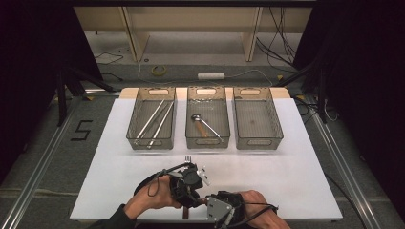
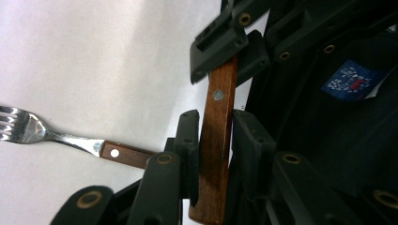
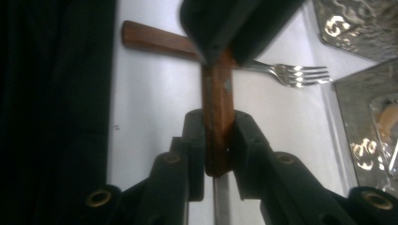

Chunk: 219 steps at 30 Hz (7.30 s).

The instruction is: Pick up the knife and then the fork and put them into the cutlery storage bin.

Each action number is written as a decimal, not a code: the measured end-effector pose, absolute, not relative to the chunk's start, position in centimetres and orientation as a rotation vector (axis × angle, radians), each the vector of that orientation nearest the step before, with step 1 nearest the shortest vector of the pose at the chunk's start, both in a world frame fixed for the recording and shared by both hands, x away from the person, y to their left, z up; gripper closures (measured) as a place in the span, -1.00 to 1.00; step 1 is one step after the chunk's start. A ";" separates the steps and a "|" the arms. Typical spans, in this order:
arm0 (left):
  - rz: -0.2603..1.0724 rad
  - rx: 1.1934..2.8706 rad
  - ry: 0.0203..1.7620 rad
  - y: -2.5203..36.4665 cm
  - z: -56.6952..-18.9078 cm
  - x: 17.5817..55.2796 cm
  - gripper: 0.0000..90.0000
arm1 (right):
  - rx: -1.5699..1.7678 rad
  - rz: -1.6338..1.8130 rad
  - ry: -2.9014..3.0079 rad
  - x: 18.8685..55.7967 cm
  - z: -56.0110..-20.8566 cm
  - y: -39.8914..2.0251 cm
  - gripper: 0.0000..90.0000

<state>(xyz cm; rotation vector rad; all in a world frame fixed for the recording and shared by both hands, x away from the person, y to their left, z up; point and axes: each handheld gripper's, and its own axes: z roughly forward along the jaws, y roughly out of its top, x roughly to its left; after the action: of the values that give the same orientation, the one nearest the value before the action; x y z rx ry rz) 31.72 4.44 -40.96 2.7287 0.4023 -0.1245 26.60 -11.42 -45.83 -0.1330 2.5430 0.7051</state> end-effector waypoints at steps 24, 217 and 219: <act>0.165 2.324 0.745 9.1 -40.8 32.9 -0.49 | 0.221 0.760 2.492 30.0 -43.8 -16.5 0.75; 0.011 2.518 0.611 7.8 -47.4 30.2 0.96 | 1.031 1.399 2.338 30.2 -42.5 -21.3 -0.37; 0.008 2.527 0.625 8.0 -47.3 30.3 0.96 | 1.029 1.399 2.336 30.2 -42.5 -21.3 -0.37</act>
<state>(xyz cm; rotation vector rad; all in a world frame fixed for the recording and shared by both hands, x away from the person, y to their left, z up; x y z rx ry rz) 30.27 8.00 -47.34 2.5267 0.6248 0.0076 30.19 -21.26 -42.47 1.0286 2.3363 1.3987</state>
